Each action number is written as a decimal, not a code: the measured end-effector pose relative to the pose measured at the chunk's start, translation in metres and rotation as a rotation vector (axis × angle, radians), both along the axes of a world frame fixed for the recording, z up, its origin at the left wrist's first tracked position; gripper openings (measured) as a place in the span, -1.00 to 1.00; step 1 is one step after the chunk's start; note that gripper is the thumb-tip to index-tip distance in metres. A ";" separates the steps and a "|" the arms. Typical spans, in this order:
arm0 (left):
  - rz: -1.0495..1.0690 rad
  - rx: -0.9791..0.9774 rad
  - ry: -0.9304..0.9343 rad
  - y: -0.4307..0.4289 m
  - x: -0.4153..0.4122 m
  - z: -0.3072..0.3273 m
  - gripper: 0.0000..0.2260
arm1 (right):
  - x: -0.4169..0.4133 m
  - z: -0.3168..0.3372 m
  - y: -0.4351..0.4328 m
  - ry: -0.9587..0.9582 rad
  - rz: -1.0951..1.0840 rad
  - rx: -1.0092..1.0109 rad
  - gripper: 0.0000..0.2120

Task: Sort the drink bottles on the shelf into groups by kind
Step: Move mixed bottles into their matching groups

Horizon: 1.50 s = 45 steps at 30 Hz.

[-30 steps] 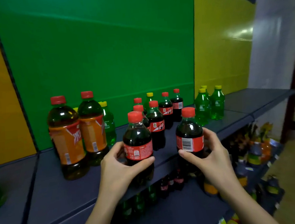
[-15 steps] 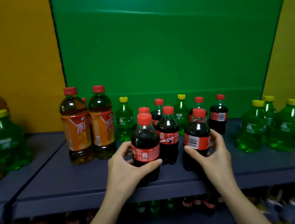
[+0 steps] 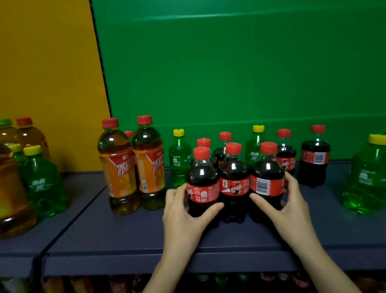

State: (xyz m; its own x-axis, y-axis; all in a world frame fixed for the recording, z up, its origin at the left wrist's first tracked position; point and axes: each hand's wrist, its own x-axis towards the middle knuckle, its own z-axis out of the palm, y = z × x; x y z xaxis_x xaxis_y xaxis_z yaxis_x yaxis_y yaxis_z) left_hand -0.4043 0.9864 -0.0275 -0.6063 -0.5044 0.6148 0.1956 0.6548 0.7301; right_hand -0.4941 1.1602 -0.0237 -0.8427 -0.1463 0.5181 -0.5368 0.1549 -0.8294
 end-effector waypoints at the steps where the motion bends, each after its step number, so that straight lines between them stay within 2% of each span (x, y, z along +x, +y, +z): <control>1: 0.006 -0.006 -0.009 -0.001 0.000 -0.001 -0.44 | 0.000 0.000 0.000 -0.005 -0.001 0.010 -0.24; 5: -0.002 -0.044 -0.057 -0.001 0.006 -0.002 -0.34 | 0.010 0.004 0.001 0.057 -0.131 0.046 -0.20; 7: 0.018 -0.096 -0.053 -0.008 0.016 -0.004 -0.31 | 0.020 0.006 0.002 0.176 -0.250 0.027 -0.30; 10: 0.097 -0.188 0.068 -0.032 0.037 -0.005 -0.59 | 0.037 0.009 0.000 0.370 -0.346 0.023 -0.55; 13: 0.204 -0.239 0.142 -0.065 0.058 -0.001 -0.80 | 0.055 0.017 -0.014 0.403 -0.256 0.019 -0.69; 18: 0.300 -0.224 0.183 -0.130 0.075 0.012 -0.83 | 0.088 0.025 -0.067 0.412 -0.017 0.004 -0.79; 21: 0.319 -0.237 0.133 -0.162 0.075 0.021 -0.83 | 0.103 0.031 -0.114 0.437 0.072 0.002 -0.88; 25: 0.239 -0.217 -0.013 -0.192 0.064 0.032 -0.53 | 0.094 0.034 -0.173 0.360 0.119 0.029 -0.71; 29: 0.006 -0.053 -0.117 -0.209 0.045 0.040 -0.25 | 0.068 0.034 -0.208 0.186 0.055 -0.047 -0.49; 34: -0.298 0.172 -0.146 -0.212 0.032 0.045 -0.31 | 0.048 0.031 -0.227 -0.078 0.158 -0.012 -0.23; 38: -0.430 0.223 -0.199 -0.214 0.028 0.043 -0.38 | 0.042 0.026 -0.231 -0.263 0.286 0.014 -0.29; 41: -0.448 0.231 -0.219 -0.213 0.027 0.040 -0.37 | 0.040 0.024 -0.230 -0.291 0.290 0.029 -0.40; 45: -0.375 0.176 -0.170 -0.208 0.033 0.040 -0.42 | 0.043 0.025 -0.226 -0.178 0.194 0.130 -0.31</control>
